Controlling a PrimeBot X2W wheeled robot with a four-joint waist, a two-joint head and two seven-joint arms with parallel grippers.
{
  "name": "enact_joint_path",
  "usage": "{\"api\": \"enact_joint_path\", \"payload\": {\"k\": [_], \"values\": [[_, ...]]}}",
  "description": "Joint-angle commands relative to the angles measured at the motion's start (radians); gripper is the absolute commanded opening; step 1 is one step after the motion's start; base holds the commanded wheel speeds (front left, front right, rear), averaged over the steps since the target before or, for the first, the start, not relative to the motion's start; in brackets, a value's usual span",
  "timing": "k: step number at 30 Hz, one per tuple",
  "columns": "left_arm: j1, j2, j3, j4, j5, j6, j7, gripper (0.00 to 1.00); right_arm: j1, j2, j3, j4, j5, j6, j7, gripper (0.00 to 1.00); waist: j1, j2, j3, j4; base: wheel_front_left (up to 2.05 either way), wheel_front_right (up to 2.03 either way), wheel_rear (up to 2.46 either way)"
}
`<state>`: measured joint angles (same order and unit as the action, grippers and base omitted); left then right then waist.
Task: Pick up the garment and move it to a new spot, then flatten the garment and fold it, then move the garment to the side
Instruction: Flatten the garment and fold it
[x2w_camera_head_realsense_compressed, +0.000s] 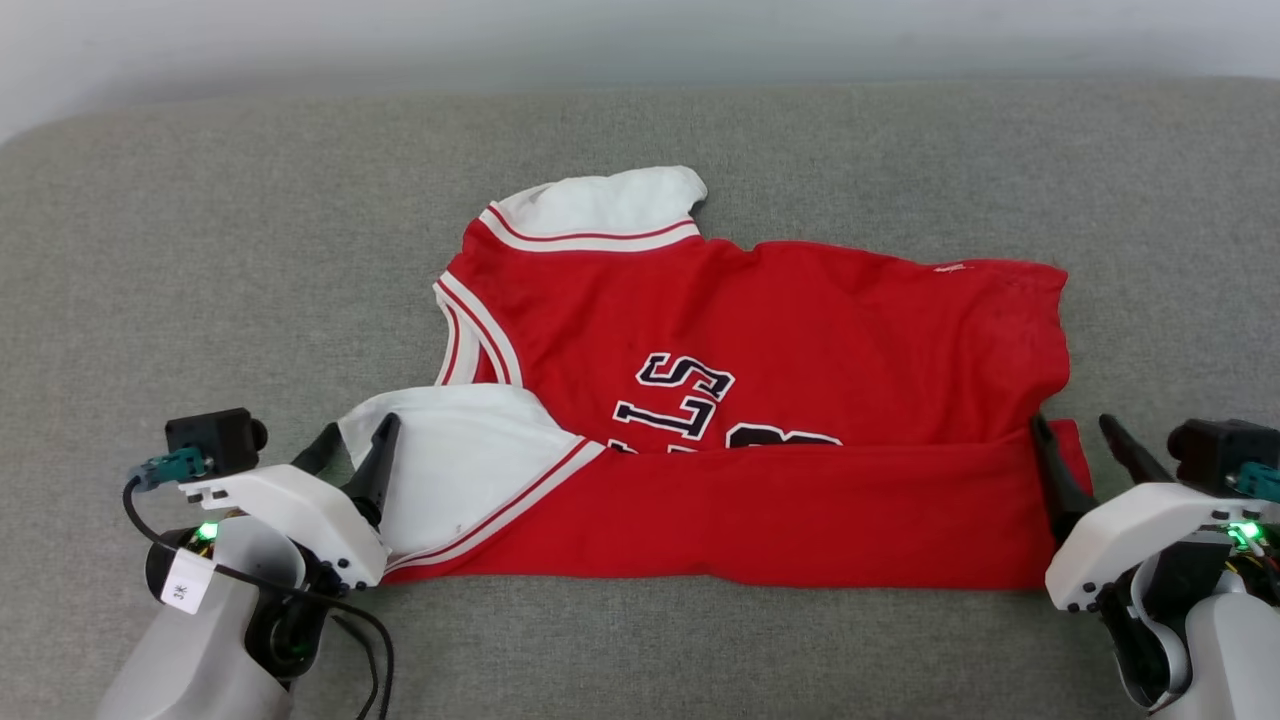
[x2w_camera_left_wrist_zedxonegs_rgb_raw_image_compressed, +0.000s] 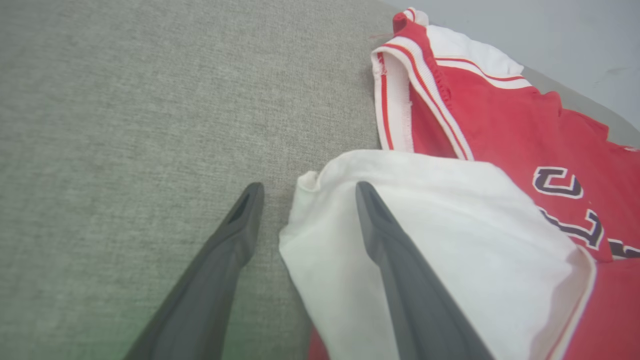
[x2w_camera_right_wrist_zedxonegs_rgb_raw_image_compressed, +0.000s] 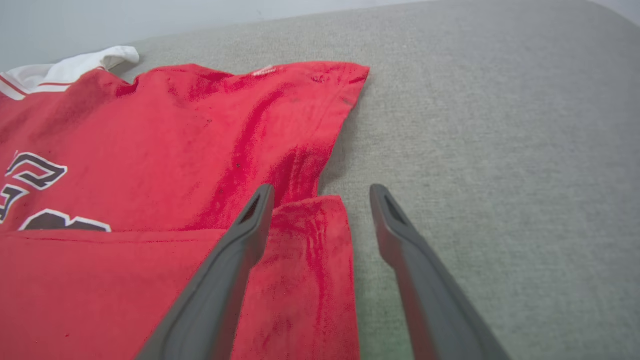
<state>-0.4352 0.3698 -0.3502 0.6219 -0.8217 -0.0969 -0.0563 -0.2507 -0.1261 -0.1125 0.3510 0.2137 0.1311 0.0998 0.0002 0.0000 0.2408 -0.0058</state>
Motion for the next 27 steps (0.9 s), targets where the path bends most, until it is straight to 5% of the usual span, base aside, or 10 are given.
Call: {"api": "enact_joint_path", "payload": {"k": [1,9,19,27], "values": [[-0.007,0.002,0.003,0.005,0.000,-0.001,-0.008,1.00,0.003,-0.002,0.000,-0.007,0.009,-0.001,-0.025,1.00,-0.0002,0.0000,-0.010,0.002,0.00,0.00,0.00],[0.043,0.068,0.009,-0.038,-0.025,0.009,0.078,1.00,0.092,0.005,-0.019,-0.100,-0.002,-0.001,-0.188,1.00,-0.0002,0.0000,-0.080,0.007,0.00,0.00,0.00],[0.147,0.204,-0.019,-0.270,-0.143,0.057,0.486,1.00,0.197,0.047,-0.035,-0.258,-0.019,-0.001,-0.145,1.00,-0.0002,0.0000,-0.119,-0.010,0.00,0.00,0.00],[0.185,0.223,-0.030,-0.364,-0.208,0.107,0.633,1.00,0.198,0.068,-0.039,-0.301,-0.009,-0.001,-0.119,1.00,-0.0002,0.0000,-0.060,-0.048,0.00,0.00,0.00]]}}
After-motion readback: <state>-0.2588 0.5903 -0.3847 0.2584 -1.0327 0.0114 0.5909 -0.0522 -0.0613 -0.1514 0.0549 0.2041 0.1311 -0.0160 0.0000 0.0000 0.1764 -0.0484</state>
